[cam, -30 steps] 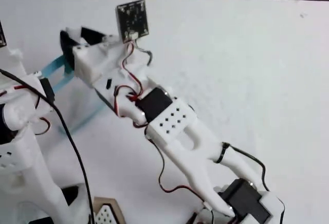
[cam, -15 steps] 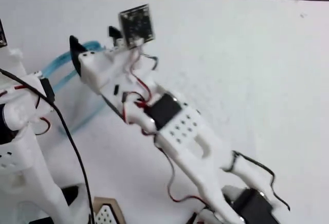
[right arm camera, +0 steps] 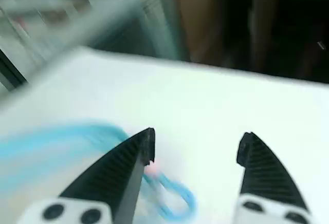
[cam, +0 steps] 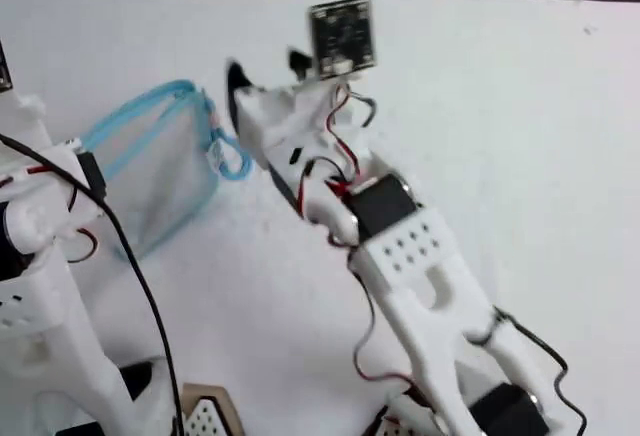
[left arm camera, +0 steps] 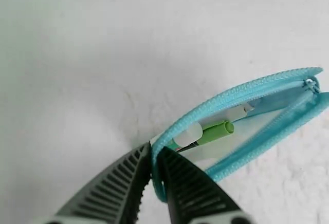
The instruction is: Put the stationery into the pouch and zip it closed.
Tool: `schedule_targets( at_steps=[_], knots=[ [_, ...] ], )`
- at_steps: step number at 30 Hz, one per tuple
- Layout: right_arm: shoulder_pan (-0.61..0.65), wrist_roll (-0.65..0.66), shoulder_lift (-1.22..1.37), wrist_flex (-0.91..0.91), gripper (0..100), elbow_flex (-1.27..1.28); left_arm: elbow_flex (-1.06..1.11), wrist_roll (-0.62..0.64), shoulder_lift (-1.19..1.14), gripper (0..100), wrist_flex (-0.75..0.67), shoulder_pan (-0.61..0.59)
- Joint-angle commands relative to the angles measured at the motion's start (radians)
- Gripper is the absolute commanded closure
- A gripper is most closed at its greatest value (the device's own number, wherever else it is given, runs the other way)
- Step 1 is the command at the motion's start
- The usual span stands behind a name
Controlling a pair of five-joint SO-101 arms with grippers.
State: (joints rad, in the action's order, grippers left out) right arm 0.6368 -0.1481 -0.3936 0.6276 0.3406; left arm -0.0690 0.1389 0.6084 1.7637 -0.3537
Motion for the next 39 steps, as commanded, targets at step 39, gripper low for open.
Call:
schedule_targets(
  at_steps=[39],
  knots=[
    [-0.005, 0.269, 0.702, -0.602, 75.0, -0.02, -0.015, 0.003, 0.001, 98, -0.006, -0.005]
  ],
)
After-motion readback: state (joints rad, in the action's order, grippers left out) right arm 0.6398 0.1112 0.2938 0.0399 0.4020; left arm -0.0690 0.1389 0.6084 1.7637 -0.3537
